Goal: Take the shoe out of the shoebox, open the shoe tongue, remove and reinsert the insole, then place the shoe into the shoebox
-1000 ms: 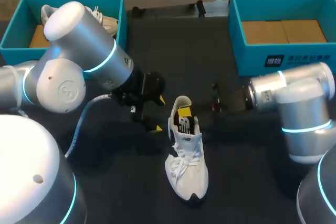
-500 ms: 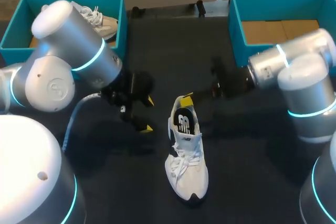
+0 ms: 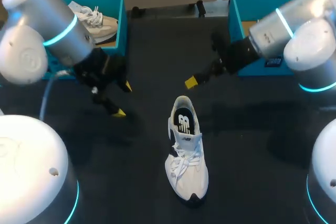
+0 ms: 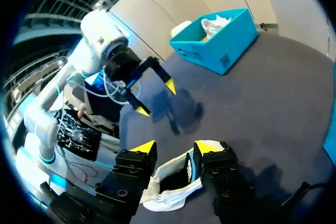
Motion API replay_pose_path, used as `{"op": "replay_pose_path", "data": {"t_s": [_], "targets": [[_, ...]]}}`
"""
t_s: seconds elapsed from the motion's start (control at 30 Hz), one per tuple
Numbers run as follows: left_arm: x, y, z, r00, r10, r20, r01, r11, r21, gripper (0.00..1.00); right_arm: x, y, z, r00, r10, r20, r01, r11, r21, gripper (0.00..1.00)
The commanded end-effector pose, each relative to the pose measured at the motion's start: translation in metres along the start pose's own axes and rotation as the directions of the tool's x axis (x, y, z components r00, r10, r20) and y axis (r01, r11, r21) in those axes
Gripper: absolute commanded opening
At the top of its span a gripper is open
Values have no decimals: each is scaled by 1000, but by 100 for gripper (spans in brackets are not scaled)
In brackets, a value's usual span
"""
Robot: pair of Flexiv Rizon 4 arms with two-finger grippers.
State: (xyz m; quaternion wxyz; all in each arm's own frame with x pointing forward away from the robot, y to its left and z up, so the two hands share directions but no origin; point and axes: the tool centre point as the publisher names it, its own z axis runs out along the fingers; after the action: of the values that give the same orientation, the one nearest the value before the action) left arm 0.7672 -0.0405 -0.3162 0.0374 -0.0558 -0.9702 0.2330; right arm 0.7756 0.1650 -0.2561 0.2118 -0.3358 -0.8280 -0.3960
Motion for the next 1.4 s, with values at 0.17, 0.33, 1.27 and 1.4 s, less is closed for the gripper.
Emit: {"op": "replay_pose_path", "data": {"t_s": [0.17,0.33,1.27,1.4], "targets": [[-14,11,-62,991,98,-95,-99,995,-10,100,12,19,-19,978,38,206,-83,973,213,8],[-22,22,-88,981,152,-123,-158,987,-40,100,19,28,-20,950,65,304,-138,965,225,0],[-59,70,-161,874,445,-198,-472,873,-120,100,53,27,-8,837,144,529,-243,962,122,0],[-75,90,-185,860,472,-194,-495,864,-95,100,62,16,8,784,152,602,-266,958,105,0]]}}
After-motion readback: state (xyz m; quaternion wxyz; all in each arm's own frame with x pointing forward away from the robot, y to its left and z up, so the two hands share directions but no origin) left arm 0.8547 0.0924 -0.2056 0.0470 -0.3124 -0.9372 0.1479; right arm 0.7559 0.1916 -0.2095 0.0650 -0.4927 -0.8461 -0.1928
